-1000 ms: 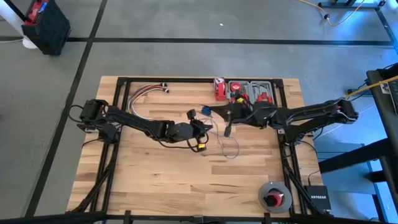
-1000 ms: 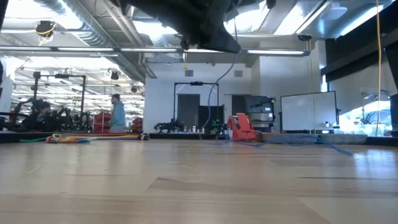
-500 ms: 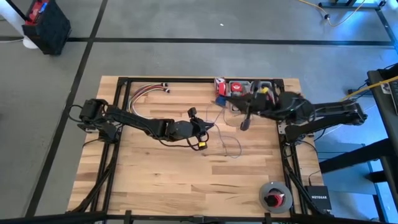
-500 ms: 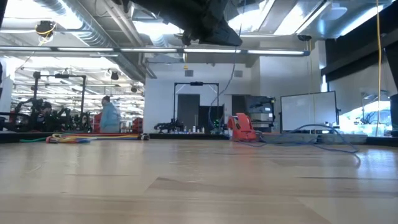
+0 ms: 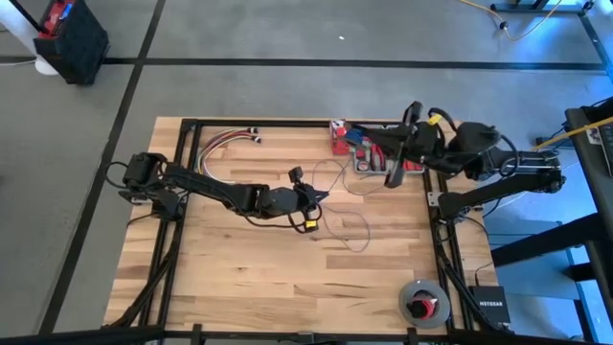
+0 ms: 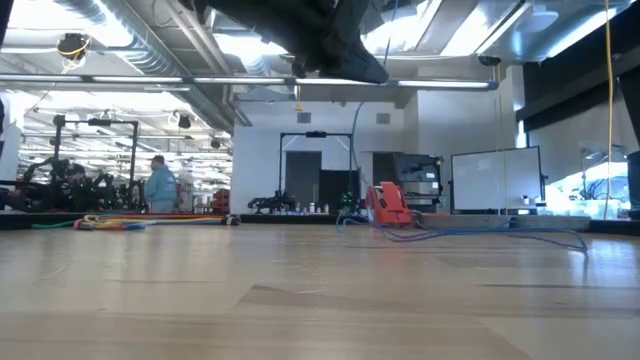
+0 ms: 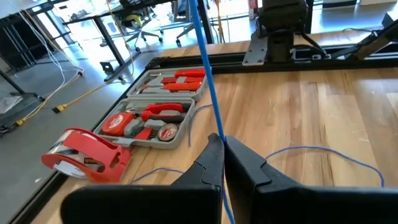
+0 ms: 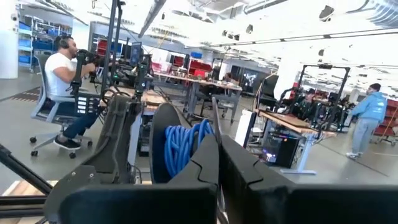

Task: Coil cords
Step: Coil the blue wire on the black spool

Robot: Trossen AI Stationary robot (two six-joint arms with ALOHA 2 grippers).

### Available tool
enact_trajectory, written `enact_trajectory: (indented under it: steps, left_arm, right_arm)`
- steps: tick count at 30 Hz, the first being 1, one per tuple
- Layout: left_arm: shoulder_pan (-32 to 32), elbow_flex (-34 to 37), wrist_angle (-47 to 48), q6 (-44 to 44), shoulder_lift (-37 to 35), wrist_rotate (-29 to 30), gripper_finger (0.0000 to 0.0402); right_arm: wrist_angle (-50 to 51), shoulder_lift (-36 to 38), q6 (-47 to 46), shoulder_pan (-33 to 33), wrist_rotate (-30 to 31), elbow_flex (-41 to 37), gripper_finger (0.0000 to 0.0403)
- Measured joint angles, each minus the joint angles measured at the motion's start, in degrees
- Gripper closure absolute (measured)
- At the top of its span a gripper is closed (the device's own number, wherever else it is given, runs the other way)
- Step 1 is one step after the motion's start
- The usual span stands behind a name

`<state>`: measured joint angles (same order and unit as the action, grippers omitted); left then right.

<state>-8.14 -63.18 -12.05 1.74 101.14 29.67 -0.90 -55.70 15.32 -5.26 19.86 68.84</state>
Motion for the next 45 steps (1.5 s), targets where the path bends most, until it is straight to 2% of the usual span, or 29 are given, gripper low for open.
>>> enact_trajectory:
  steps: [3,6,12,18,26,31,36,40,45]
  left_arm:
    - [0.0,0.1,0.6,0.6,0.0,0.5,0.0402]
    - [0.0,0.2,2.6,2.4,-0.8,3.9,0.0402]
    - [0.7,0.5,14.3,4.7,-7.0,10.7,0.0401]
    - [2.4,0.4,30.9,-1.2,-15.1,13.3,0.0401]
    - [2.1,0.3,43.6,-7.6,-24.9,13.5,0.0401]
    - [2.1,0.2,43.5,-8.9,-31.1,13.6,0.0401]
    - [1.3,0.2,39.4,-8.9,-35.3,13.6,0.0401]
    - [-0.2,0.2,34.2,-7.6,-36.0,13.6,0.0401]
    - [-2.1,0.1,26.0,-4.8,-34.9,11.8,0.0402]
  right_arm:
    - [2.3,0.0,-1.0,0.0,-1.2,0.1,0.04]
    - [7.1,0.0,-3.0,0.0,-1.7,0.0,0.04]
    - [17.9,-0.7,-6.7,0.0,-2.4,0.1,0.04]
    - [26.1,-2.2,-7.6,0.0,-2.5,-0.1,0.04]
    - [31.1,-6.7,-7.6,0.0,-2.1,-0.2,0.04]
    - [32.0,-11.3,-7.6,0.0,-1.8,-0.2,0.04]
    - [32.2,-16.1,-7.6,0.0,0.5,-0.2,0.04]
    - [31.8,-20.1,-7.6,0.0,0.9,-0.3,0.04]
    - [31.1,-25.2,-7.6,0.0,7.4,-0.3,0.04]
